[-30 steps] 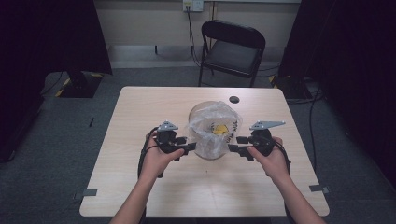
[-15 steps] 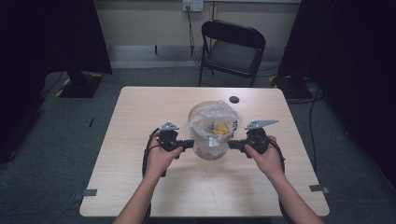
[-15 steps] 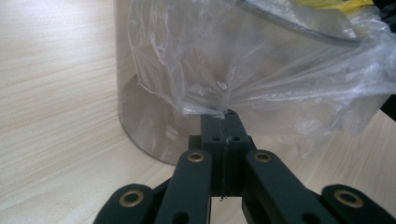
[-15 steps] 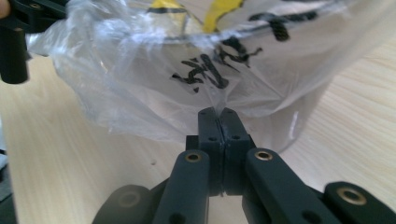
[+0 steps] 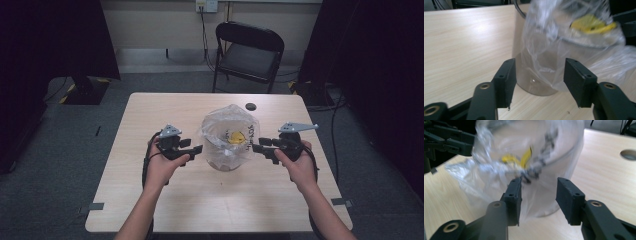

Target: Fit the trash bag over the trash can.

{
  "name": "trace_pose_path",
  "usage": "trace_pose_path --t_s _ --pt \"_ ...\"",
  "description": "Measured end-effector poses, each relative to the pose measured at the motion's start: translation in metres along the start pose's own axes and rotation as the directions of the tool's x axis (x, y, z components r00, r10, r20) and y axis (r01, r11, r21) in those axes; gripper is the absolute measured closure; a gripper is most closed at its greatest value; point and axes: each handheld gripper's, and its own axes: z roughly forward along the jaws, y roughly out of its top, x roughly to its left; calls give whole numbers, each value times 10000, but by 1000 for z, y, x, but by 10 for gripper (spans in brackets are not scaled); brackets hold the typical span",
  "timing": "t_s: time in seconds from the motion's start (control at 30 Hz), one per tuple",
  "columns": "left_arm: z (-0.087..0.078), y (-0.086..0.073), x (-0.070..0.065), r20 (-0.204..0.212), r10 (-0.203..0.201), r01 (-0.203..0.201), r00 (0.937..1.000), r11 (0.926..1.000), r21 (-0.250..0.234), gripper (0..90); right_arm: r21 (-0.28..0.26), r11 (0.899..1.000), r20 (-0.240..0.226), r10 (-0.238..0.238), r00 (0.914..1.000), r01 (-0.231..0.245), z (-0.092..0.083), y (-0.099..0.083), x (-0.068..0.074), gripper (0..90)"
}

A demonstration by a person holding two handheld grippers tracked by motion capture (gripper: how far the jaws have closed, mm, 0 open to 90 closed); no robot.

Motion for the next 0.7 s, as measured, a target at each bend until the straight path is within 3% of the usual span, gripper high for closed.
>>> trace_pose_path --t_s 0.1,0.27,0.43,0.7 --pt "-9 10 2 -176 -14 8 9998 9994 -352 355 -365 9993 111 114 9999 -110 -7 8 -2 516" --pt "-9 27 6 -67 -26 22 10000 9985 -542 354 -958 9942 101 506 9987 -494 -9 20 -10 476" --pt "2 42 13 143 -209 218 9997 9978 -630 375 -890 9946 276 569 9980 -542 -2 27 -20 492" --pt "20 57 15 660 -284 321 9974 9980 -553 445 -619 9947 83 829 9965 -823 9 37 -33 587"
